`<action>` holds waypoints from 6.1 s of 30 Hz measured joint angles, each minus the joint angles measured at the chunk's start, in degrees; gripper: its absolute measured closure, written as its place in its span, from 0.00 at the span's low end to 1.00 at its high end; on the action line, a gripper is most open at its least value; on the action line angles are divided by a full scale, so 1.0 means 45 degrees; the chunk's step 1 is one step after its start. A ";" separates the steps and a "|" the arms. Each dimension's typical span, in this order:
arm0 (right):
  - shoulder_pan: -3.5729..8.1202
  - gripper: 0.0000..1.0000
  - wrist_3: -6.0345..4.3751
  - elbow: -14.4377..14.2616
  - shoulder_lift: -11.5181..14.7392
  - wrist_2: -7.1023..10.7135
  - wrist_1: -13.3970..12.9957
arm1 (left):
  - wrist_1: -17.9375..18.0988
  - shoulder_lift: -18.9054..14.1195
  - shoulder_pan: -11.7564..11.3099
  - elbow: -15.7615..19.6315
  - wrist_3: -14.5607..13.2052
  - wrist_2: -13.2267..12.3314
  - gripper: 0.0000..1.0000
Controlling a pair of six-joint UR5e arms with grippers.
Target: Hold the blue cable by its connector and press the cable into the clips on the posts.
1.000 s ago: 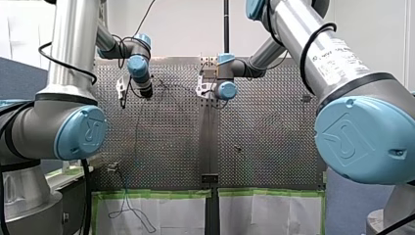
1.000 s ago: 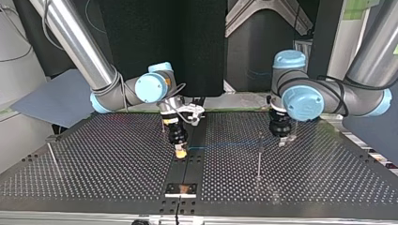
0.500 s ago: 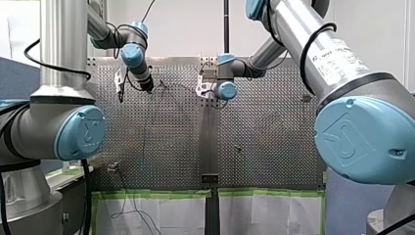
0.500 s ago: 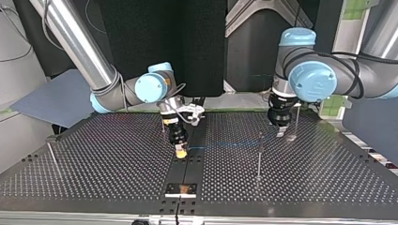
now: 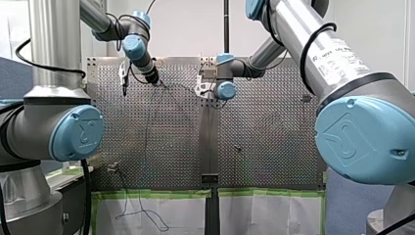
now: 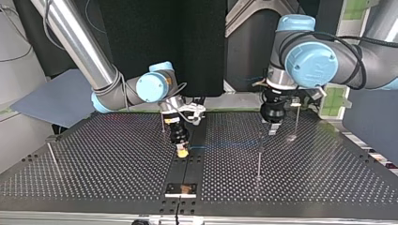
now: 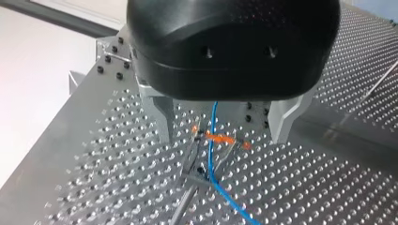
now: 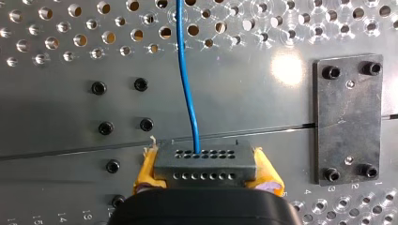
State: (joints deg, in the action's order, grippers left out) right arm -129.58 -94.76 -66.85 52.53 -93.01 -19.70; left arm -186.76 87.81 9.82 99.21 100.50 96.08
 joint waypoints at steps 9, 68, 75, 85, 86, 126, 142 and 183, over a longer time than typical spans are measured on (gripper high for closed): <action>-0.0009 1.00 0.0000 0.0000 -0.0014 -0.0003 -0.0001 | 0.0113 0.0008 0.0333 0.0000 0.0019 0.0190 0.00; -0.0137 1.00 -0.0020 0.0000 -0.0120 0.0001 0.0004 | 0.4057 0.1678 0.1613 -0.0001 -0.1082 0.1668 0.00; -0.0129 1.00 -0.0020 0.0000 -0.0132 0.0001 0.0000 | 0.4507 0.2113 0.1759 -0.0003 -0.1153 0.2116 0.00; -0.0108 1.00 -0.0020 0.0000 -0.0140 0.0002 0.0000 | 0.4677 0.2587 0.1918 -0.0072 -0.1176 0.2430 0.00; -0.0104 1.00 -0.0020 0.0000 -0.0139 0.0001 0.0001 | 0.4704 0.2614 0.1946 -0.0120 -0.1173 0.2470 0.00; -0.0078 1.00 -0.0018 0.0000 -0.0213 0.0001 0.0019 | 0.4903 0.3780 0.2465 -0.1600 -0.1505 0.3655 0.00; -0.0106 1.00 0.0058 0.0000 -0.0229 -0.0054 0.0059 | 0.6040 0.3787 0.2465 -0.1602 -0.1598 0.3770 0.00; -0.0029 1.00 0.0024 -0.0007 -0.0334 -0.0137 0.0551 | 0.6522 0.4042 0.2807 -0.1602 -0.1740 0.4184 1.00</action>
State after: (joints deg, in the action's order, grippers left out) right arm -129.71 -94.65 -66.88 51.02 -93.62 -17.22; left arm -157.41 106.00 22.45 92.00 92.67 114.91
